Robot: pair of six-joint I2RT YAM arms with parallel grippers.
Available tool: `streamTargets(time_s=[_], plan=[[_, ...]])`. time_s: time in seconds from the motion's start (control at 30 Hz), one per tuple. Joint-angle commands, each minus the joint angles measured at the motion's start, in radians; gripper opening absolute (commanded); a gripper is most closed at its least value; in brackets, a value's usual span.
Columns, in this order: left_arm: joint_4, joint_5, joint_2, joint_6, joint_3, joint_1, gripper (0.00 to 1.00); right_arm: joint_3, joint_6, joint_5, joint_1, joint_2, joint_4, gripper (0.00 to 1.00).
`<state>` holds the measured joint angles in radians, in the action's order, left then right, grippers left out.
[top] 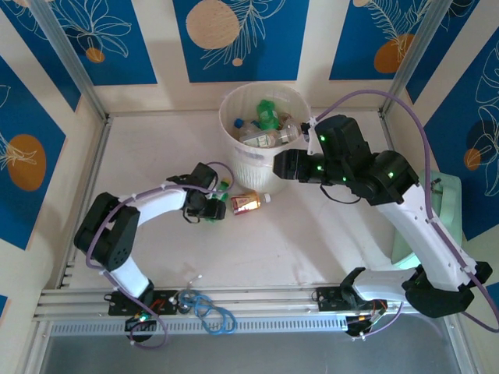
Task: Put the plastic bottles in the bin
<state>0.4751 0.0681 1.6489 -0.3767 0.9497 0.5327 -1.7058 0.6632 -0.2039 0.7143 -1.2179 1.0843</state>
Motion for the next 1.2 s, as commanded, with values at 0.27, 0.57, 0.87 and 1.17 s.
streamTargets(time_s=[0.27, 0.57, 0.87, 1.17], plan=[[0.046, 0.022, -0.191, -0.052, -0.066, -0.008, 0.59, 0.029, 0.028, -0.015, 0.008, 0.047, -0.026, 0.57], [0.207, 0.073, -0.562, -0.072, -0.032, 0.006, 0.59, 0.060, 0.084, 0.110, 0.010, 0.047, -0.132, 0.57], [0.231, 0.269, -0.696, -0.122, 0.140, 0.006, 0.60, 0.035, 0.117, 0.231, 0.109, -0.071, -0.268, 0.66], [0.005, 0.551, -0.724, -0.247, 0.152, 0.006, 0.61, -0.015, 0.115, 0.255, 0.174, -0.158, -0.328, 0.76]])
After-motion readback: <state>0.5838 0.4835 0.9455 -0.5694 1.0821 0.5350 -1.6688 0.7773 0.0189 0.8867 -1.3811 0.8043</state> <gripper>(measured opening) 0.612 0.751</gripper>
